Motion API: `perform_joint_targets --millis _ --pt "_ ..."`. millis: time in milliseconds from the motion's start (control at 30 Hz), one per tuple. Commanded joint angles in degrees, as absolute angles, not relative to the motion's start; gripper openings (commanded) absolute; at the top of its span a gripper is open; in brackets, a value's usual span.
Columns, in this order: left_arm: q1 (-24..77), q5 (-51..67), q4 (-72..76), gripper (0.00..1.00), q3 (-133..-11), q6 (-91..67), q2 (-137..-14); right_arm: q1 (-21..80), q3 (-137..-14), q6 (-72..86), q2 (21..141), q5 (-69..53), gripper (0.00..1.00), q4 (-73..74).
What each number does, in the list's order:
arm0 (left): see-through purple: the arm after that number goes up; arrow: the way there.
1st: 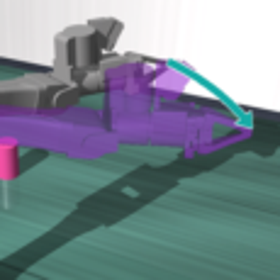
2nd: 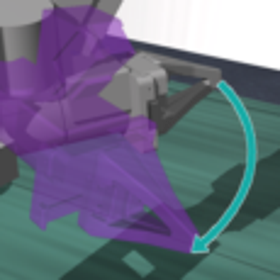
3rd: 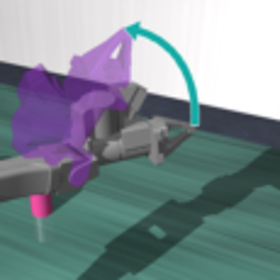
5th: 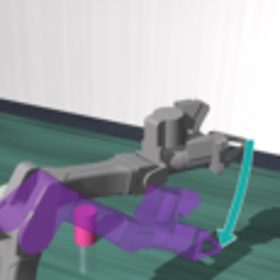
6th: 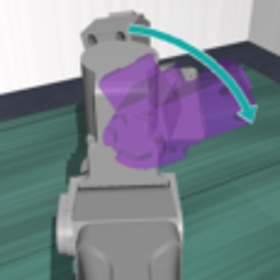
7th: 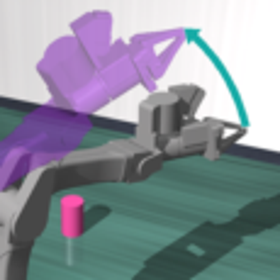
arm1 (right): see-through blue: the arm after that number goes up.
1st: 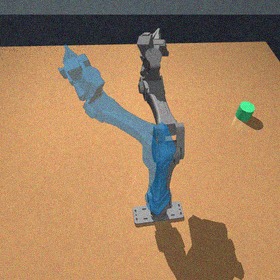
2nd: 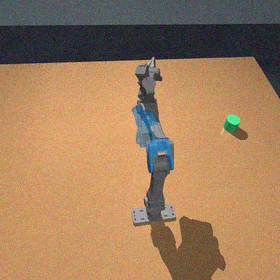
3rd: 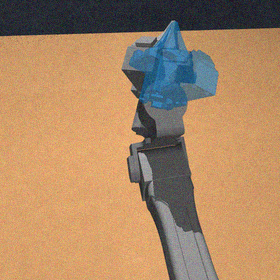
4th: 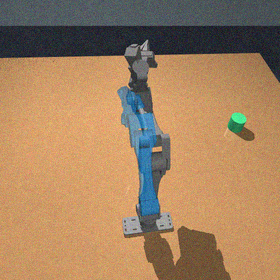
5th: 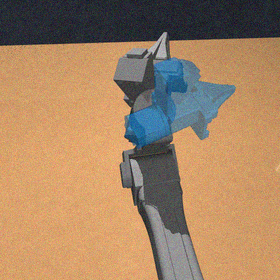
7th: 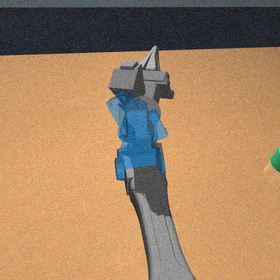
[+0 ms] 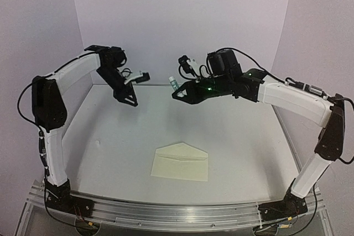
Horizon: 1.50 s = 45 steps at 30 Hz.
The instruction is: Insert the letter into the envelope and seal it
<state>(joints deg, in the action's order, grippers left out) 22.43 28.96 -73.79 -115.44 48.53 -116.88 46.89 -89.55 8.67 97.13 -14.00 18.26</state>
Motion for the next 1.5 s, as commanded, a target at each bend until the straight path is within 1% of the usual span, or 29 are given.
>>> perform_joint_targets --millis 0,133,167,233,267,400,500,600,667,767,900,1000,1067,1233,1467 --pt "17.8 59.4 -56.6 0.4 -109.6 36.6 -102.4 47.6 -91.4 9.3 93.1 -15.0 0.0 5.8" --pt "17.4 71.8 -32.0 0.49 -100.7 16.0 -93.6 48.8 -92.5 8.0 92.7 -14.7 0.0 -1.5" --pt "17.5 74.2 -25.0 0.51 -97.7 7.9 -92.2 49.1 -92.3 8.1 92.6 -15.0 0.0 -4.9" --pt "18.5 76.3 -11.5 0.54 -93.4 -3.2 -90.0 49.6 -92.3 8.4 92.8 -15.3 0.0 -8.9" --pt "19.5 76.5 -6.6 0.55 -91.6 -7.3 -89.1 49.9 -92.7 8.7 93.2 -15.6 0.0 -10.4" --pt "25.3 75.3 2.6 0.57 -88.7 -11.7 -86.9 51.1 -95.9 8.7 95.7 -16.8 0.0 -12.3" --pt "26.0 74.6 18.9 0.58 -84.3 -25.0 -86.4 51.4 -97.9 8.5 97.3 -17.8 0.0 -12.5" --pt "26.5 72.9 29.6 0.59 -81.7 -31.7 -85.6 51.7 -98.5 7.9 98.0 -17.8 0.0 -12.5" --pt "27.1 71.8 33.1 0.58 -81.2 -34.7 -85.4 52.0 -98.2 7.4 98.1 -17.5 0.0 -12.4" --pt "27.4 72.1 41.3 0.53 -80.0 -39.7 -85.1 52.2 -97.3 7.1 97.9 -17.2 0.0 -12.4" --pt "27.3 74.3 46.5 0.53 -79.6 -42.5 -84.7 52.2 -95.8 6.3 96.8 -16.7 0.0 -11.6" --pt "28.1 71.7 44.8 0.58 -79.0 -42.3 -84.8 52.4 -95.8 5.7 96.9 -17.7 0.0 -11.1" --pt "29.3 70.0 44.6 0.59 -78.9 -41.5 -85.3 52.8 -97.1 4.9 97.8 -18.6 0.0 -10.6" --pt "31.2 67.6 45.0 0.54 -79.4 -41.7 -86.6 53.8 -99.2 3.7 99.4 -19.4 0.0 -9.9" --pt "31.3 66.6 44.6 0.48 -80.9 -41.6 -87.6 53.9 -99.4 3.2 99.9 -20.4 0.0 -9.8"
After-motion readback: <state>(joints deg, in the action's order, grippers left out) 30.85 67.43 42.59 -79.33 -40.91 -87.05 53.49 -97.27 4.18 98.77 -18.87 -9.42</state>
